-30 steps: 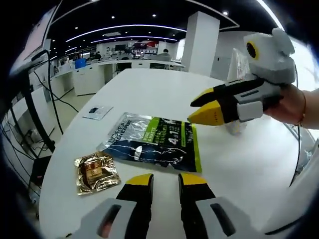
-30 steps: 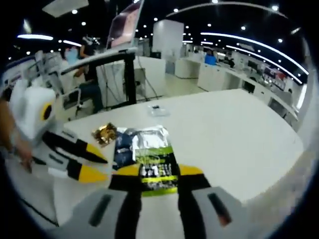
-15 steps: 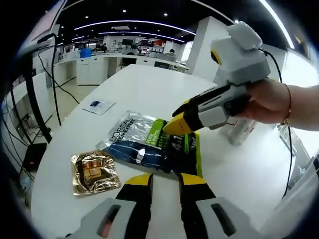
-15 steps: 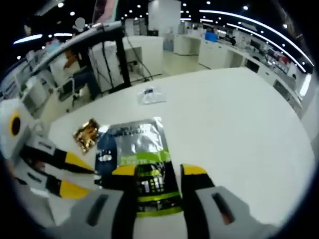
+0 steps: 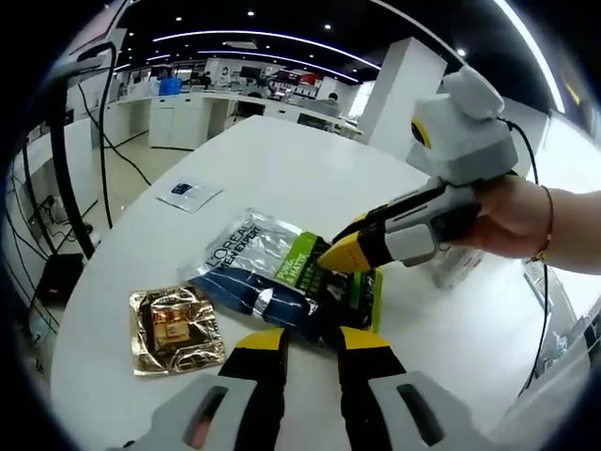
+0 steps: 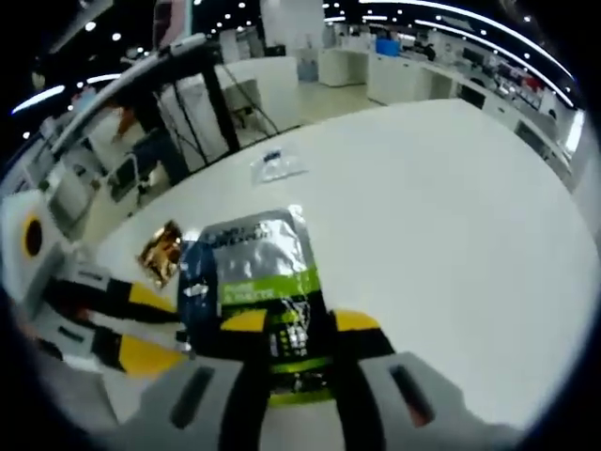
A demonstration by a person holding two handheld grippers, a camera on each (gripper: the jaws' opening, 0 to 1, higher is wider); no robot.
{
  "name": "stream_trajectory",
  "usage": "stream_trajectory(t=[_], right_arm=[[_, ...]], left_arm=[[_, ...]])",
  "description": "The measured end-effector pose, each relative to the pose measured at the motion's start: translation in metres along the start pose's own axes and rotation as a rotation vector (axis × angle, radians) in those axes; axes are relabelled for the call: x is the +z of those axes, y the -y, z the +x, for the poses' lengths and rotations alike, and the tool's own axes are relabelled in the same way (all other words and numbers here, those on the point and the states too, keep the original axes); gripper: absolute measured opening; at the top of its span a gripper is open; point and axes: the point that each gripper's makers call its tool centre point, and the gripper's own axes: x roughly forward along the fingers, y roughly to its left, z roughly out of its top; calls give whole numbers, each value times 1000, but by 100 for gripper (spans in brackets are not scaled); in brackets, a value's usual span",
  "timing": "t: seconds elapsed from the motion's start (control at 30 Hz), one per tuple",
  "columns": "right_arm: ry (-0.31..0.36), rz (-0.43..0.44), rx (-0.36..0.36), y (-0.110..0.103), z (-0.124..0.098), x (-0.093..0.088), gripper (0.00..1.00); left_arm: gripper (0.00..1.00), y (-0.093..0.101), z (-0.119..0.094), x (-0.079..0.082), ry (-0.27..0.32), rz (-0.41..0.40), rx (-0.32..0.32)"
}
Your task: Arrange the skincare products in the storage area until every visible bottle or jar stands upright without overlapping.
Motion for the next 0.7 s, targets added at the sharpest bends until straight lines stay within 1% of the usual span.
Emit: stream_trajectory(t=[0.1,0.2,0.3,0.37,0.4,0.43,0.53,0.63,0.7], right_arm=[[-10,17,-6,-1,-3,-4,20],[-18,36,-7,-4,-6,-6,13],[-24,27,-21,-5,-10,-9,8],[-20,44,-20,-5,-12,-9,4],[-20,77,-10,-8,-14,-8,2],[-24,98,-10,-8,-15,-9,2],[-33,77,-23,-8,-16,-13,1],[-38,101,-17,-13,-20,-16,1],[-38,97,-21,-17,-24,-15,0]], left_arm=[[21,-3,0,1,2,-3,5],[20,-5,-1,1,-1,-6,10],[18,-7,0,1,-4,-13,17],[16,-9,-1,0,-12,9,29],[15,-11,-1,-1,-17,35,38],[13,-11,-1,-1,-19,39,40],[9,-14,-3,-2,-18,53,53],[6,-17,-4,-3,-24,48,64],[4,-20,-5,-3,-28,58,80]])
